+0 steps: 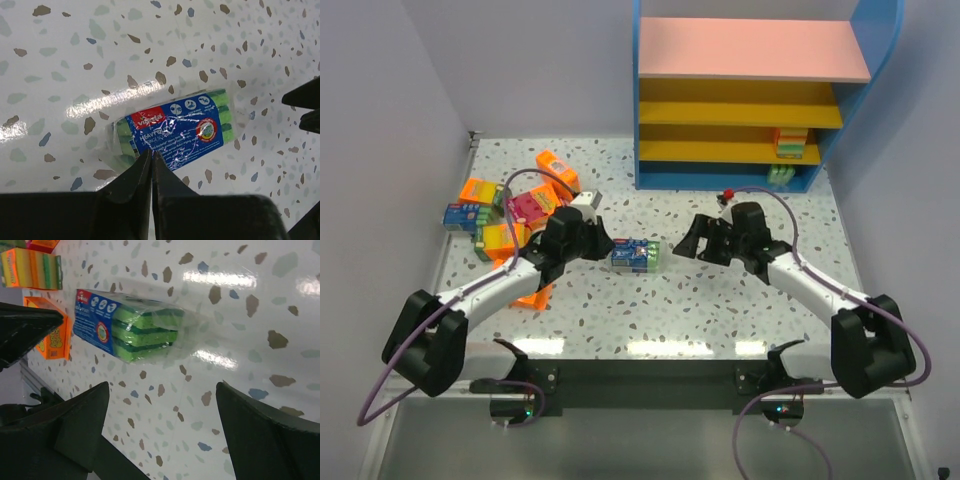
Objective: Place and organize the cleaning sponges onto the shelf
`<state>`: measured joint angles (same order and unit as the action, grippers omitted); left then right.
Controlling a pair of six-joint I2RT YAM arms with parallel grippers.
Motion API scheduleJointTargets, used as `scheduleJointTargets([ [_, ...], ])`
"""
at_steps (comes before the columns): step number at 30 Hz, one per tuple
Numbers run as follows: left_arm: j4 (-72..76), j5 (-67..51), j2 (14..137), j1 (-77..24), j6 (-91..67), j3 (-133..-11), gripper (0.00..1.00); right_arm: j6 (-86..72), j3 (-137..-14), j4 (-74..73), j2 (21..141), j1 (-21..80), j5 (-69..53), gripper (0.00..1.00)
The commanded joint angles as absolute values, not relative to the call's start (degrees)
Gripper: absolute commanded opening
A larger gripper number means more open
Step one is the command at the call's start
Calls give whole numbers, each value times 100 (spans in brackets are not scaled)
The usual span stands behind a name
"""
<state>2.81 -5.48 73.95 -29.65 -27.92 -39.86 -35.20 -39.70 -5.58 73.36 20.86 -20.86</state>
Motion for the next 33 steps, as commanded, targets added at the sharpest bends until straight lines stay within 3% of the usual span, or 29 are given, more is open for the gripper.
scheduleJointTargets([
  [1,747,-783,7523,-2936,-2646,-3981,7,-3463,-4560,-79,7611,2346,-2373,90],
  [3,668,-651,7559,-2936,-2628,-3999,0,-3419,-4701,-79,7848,2487,-2329,90],
  [17,105,659,7488,-2821,-2672,-3823,0,-3524,-5291,-18,9017,3041,-2074,81],
  [29,993,-518,8455,-2812,-2584,-3946,0,-3621,-5362,158,9316,3173,-1987,70],
  [33,1282,-860,8543,-2812,-2645,-3911,0,-3752,-5300,307,9395,3182,-2074,62],
])
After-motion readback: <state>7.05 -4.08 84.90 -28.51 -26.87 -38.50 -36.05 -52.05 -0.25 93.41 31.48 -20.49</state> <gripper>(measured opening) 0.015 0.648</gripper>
